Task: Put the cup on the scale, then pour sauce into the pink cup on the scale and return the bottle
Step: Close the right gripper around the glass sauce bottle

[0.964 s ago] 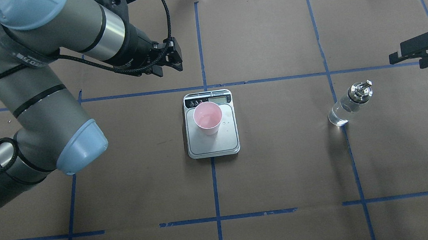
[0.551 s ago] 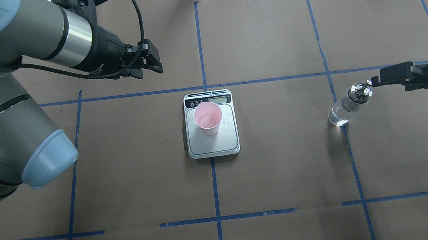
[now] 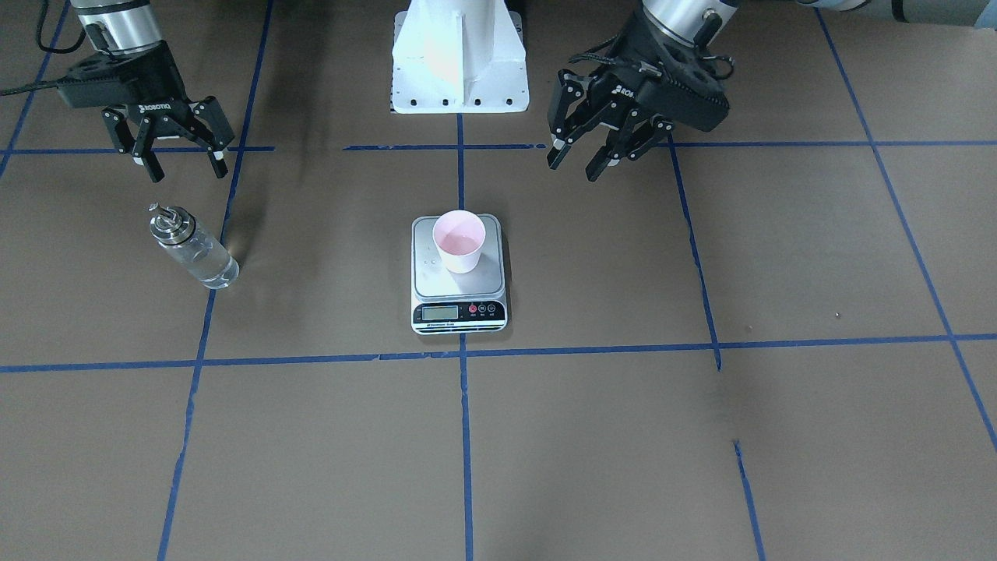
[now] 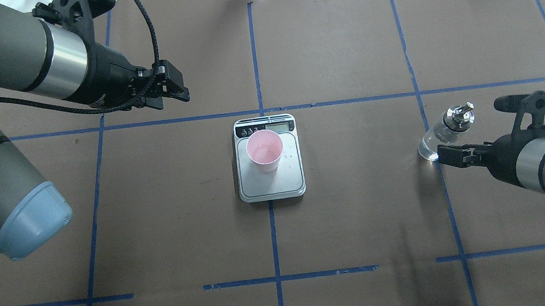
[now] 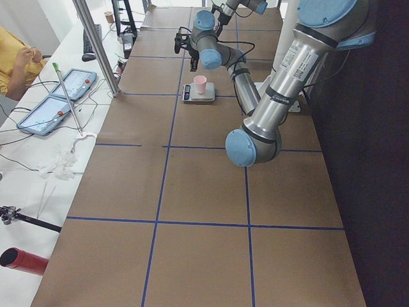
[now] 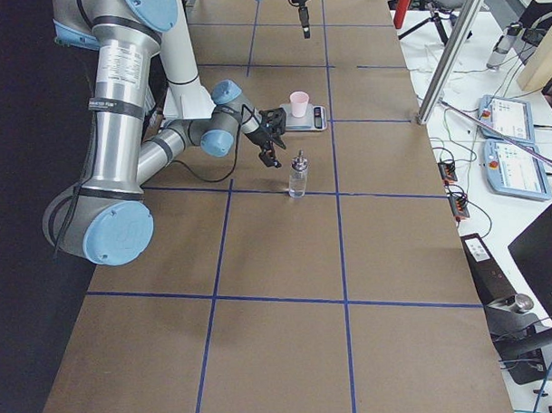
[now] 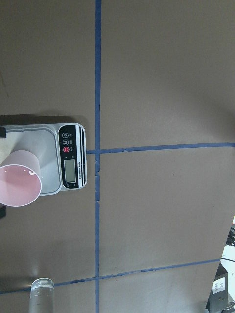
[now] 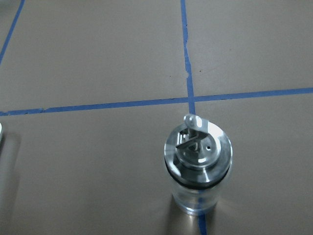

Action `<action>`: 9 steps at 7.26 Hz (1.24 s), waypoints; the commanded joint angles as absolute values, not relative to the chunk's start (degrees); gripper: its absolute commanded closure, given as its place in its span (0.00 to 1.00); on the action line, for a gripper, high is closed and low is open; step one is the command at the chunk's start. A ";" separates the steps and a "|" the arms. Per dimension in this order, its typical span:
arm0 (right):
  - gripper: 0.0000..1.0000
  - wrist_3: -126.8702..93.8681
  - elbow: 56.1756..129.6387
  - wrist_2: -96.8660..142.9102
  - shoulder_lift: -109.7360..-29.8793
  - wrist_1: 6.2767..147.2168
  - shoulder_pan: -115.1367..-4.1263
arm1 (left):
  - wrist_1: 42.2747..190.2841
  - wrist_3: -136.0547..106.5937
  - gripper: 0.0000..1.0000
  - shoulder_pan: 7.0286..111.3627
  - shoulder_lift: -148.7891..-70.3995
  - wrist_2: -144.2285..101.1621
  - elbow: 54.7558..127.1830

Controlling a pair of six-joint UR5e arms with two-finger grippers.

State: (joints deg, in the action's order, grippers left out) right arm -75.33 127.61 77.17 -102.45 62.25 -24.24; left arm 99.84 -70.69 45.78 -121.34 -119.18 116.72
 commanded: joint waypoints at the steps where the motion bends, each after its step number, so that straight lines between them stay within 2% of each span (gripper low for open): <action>1: 0.00 -76.99 121.58 65.96 -99.08 62.05 -20.13 | 99.84 -70.66 0.43 45.79 -121.03 -119.09 116.72; 4: 0.00 -77.17 117.17 52.15 -96.61 61.61 -14.96 | 100.02 -70.58 0.43 45.70 -121.03 -119.09 116.46; 5: 0.07 -78.91 116.03 50.81 -96.24 61.52 -14.16 | 100.02 -70.49 0.43 45.70 -121.03 -119.00 116.46; 7: 0.04 -81.12 113.92 45.30 -96.15 61.52 -12.23 | 99.93 -70.49 0.43 45.70 -121.03 -119.00 116.46; 9: 0.06 -81.21 113.47 42.55 -96.06 61.44 -11.43 | 99.93 -70.49 0.43 45.70 -120.94 -119.00 116.37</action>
